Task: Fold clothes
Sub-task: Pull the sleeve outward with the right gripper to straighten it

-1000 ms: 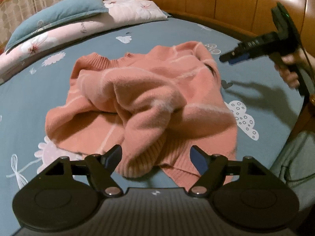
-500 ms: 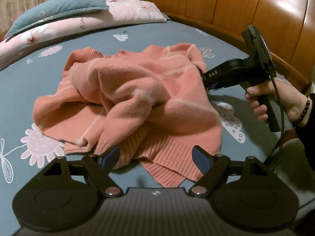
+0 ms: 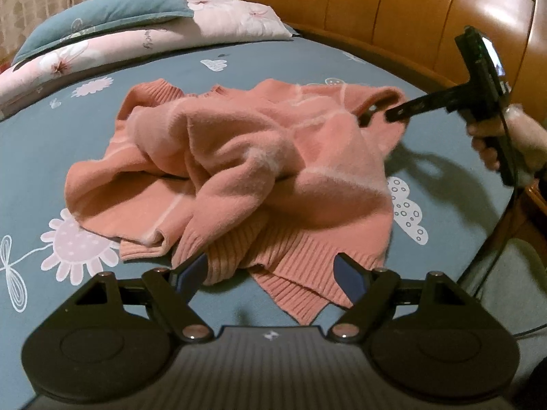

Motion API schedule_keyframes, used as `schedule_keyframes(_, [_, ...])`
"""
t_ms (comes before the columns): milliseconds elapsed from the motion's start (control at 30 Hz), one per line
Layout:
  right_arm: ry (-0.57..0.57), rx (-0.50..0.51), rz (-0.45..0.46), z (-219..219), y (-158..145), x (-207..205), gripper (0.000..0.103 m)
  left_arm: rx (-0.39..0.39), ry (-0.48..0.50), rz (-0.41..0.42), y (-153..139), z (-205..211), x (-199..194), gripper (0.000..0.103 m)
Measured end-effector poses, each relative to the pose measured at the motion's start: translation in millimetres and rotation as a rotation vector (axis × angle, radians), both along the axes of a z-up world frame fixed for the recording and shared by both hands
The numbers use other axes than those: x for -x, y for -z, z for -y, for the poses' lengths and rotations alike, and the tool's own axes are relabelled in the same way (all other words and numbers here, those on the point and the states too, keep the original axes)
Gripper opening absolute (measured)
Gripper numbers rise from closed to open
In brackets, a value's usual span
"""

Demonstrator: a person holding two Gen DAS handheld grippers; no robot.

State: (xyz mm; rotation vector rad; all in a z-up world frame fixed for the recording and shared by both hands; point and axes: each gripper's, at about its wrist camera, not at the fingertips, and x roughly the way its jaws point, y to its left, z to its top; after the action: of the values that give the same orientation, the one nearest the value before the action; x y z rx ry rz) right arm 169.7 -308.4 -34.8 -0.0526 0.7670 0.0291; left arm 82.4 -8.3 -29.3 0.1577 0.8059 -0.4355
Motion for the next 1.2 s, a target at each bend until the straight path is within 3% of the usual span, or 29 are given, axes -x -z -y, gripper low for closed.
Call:
schedule_keyframes(167, [0.117,0.092,0.039,48,-22,1,0.009,0.008,0.010,0.002,-1,4,-4,0.081])
schedule_keyframes(300, [0.146,0.176,0.086,59,-42,-8,0.009,0.013,0.025,0.004,-1,9,-6,0.081])
schedule_keyframes(433, [0.118,0.262,0.150,34,-54,-17,0.009,0.011,0.038,0.006,-2,11,-5,0.081])
schedule_keyframes(567, [0.007,0.260,0.160,-7,-48,-25,0.010,0.012,0.030,0.004,-2,10,-5,0.081])
schedule_keyframes(800, [-0.157,0.093,0.045,-71,-4,-45,0.014,0.008,0.031,0.001,-3,9,-5,0.081])
schedule_keyframes(967, [-0.165,-0.029,-0.057,-81,24,-43,0.023,0.006,0.036,0.003,-4,10,-5,0.081])
schedule_keyframes(1100, [-0.187,-0.205,-0.037,-51,4,-18,0.048,0.008,0.043,-0.002,-2,12,-6,0.081])
schedule_keyframes(1200, [-0.186,-0.351,0.033,-14,-19,11,0.051,0.012,0.049,-0.007,0,17,-7,0.081])
